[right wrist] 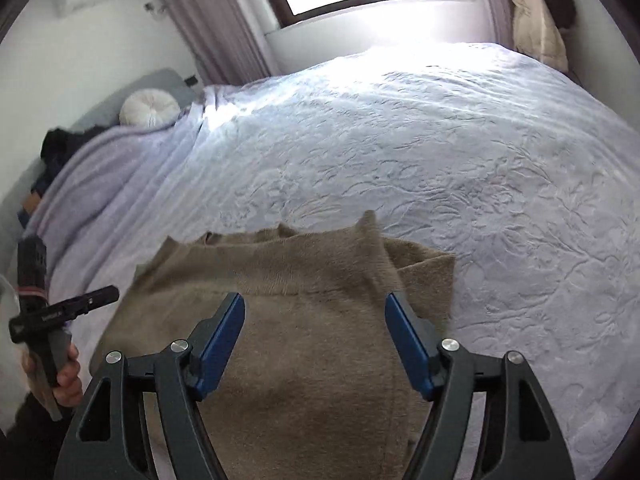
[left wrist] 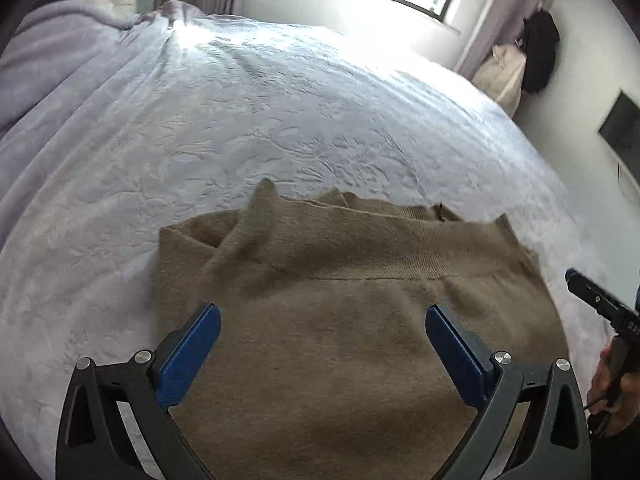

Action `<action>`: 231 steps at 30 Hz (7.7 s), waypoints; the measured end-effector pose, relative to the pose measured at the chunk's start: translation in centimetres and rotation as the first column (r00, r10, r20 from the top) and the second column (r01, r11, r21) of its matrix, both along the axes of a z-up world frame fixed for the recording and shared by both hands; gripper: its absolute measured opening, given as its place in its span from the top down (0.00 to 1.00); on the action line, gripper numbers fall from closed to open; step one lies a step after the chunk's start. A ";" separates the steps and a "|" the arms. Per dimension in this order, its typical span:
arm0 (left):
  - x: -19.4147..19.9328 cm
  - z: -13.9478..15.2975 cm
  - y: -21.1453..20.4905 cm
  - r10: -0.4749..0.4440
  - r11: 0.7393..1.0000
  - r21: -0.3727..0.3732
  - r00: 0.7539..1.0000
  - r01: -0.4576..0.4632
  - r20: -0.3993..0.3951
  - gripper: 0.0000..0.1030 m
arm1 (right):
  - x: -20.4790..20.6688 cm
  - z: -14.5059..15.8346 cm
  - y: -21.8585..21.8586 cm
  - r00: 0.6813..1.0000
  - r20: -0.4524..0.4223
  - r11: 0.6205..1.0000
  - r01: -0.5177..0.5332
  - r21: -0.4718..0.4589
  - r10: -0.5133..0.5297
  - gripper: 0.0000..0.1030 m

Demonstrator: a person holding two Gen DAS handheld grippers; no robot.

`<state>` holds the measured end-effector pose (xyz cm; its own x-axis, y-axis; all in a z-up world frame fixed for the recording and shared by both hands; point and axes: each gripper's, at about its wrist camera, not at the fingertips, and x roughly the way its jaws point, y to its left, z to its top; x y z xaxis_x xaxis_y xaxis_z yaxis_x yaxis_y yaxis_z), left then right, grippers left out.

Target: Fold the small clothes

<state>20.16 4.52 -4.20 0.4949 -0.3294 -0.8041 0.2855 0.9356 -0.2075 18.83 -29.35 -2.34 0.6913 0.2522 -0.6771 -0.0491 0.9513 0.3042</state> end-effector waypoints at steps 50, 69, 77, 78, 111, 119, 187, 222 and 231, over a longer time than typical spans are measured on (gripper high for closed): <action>-5.5 -2.0 2.8 0.121 0.986 0.105 0.988 -0.130 0.092 0.00 | -6.7 -1.1 2.8 0.996 0.002 0.991 0.084 -0.106 -0.085 0.22; -2.9 -4.0 5.9 0.294 0.954 0.046 0.955 -0.295 0.022 0.00 | -5.0 -3.0 3.3 0.991 -0.034 0.970 0.121 -0.211 -0.131 0.21; 1.2 -3.4 -1.3 0.167 0.971 0.176 0.986 -0.162 -0.015 0.00 | 2.9 -1.5 8.0 0.994 -0.089 0.975 0.045 -0.217 -0.066 0.20; 1.9 -3.6 -1.7 0.160 0.973 0.176 0.986 -0.152 -0.035 0.00 | 3.8 -2.0 8.6 0.992 -0.110 0.976 0.034 -0.217 -0.059 0.20; 2.7 -7.0 10.8 0.163 0.984 -0.040 0.958 -0.176 -0.235 0.00 | -2.4 -7.2 -7.4 0.978 -0.190 0.981 0.115 0.156 -0.084 0.19; 2.5 -7.6 7.1 -0.008 1.000 -0.025 0.977 0.003 -0.214 0.00 | -0.6 -8.0 -3.9 0.985 -0.172 0.996 -0.004 0.092 0.020 0.19; -12.9 -3.8 5.7 -0.124 0.991 -0.086 0.913 0.098 -0.389 0.81 | -16.6 -1.9 -0.3 0.973 -0.197 0.964 -0.069 0.257 0.123 0.73; -0.5 -7.1 7.4 -0.122 0.990 -0.101 0.961 0.100 -0.248 0.56 | -7.7 -6.4 -2.6 0.979 -0.186 0.988 -0.102 -0.113 0.080 0.68; -5.6 -1.1 11.4 0.033 0.998 -0.051 0.993 -0.039 -0.113 0.23 | -12.8 -0.1 -4.3 0.992 -0.036 0.988 0.113 -0.101 -0.117 0.42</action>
